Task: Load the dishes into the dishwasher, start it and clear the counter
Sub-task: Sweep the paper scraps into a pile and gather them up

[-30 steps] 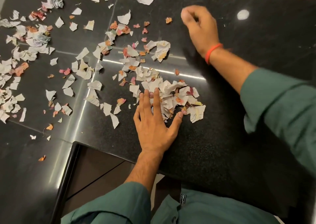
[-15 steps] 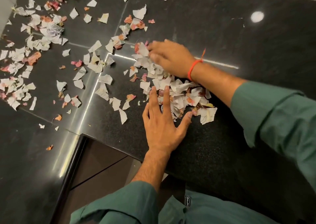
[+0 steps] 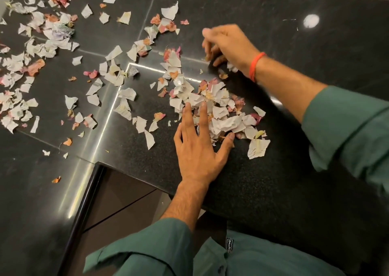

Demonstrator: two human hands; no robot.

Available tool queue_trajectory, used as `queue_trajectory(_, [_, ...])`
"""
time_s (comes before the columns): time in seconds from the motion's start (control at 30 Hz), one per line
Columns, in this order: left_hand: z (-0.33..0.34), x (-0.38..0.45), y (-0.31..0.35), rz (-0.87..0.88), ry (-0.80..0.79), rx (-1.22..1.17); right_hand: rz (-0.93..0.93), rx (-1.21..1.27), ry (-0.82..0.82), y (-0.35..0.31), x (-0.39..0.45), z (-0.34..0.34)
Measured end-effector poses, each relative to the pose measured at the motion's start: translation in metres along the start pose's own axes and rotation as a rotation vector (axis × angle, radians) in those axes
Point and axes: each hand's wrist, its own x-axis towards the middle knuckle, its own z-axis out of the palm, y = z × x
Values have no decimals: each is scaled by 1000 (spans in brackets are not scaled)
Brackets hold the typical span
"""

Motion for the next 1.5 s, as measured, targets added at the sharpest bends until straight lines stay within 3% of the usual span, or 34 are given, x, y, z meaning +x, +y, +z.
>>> queue_trajectory(0.17, [-1,0,0,-9,-1,-18,-104,-407,-1,-17,45,28])
queue_trajectory(0.37, [-1,1,1,-20,0,-21,-205,-738,-171,-25,51,65])
queue_trajectory(0.6, [-1,1,1,-22,-6,-25,-280,-711,-366,-18,-8,50])
queue_trajectory(0.77, [1,0,0,-18,-2,24,-355,-671,-310,7,-74,32])
queue_trajectory(0.87, [0,0,0,-26,-29,29,-438,-601,-161,11,-98,15])
queue_trajectory(0.97, [-3,0,1,-29,-37,3,-454,-539,123,11,-87,-8])
queue_trajectory(1.1, [-3,0,0,-12,-8,-50,-271,-595,330,20,-49,-39])
queue_trajectory(1.23, [-1,0,-1,-20,5,-66,-192,-686,175,26,-52,-19])
queue_trajectory(1.4, [1,-1,-1,-20,35,-64,-244,-563,-52,26,-89,19])
queue_trajectory(1.5, [1,0,-1,-22,32,-66,-224,-427,-9,16,-107,15])
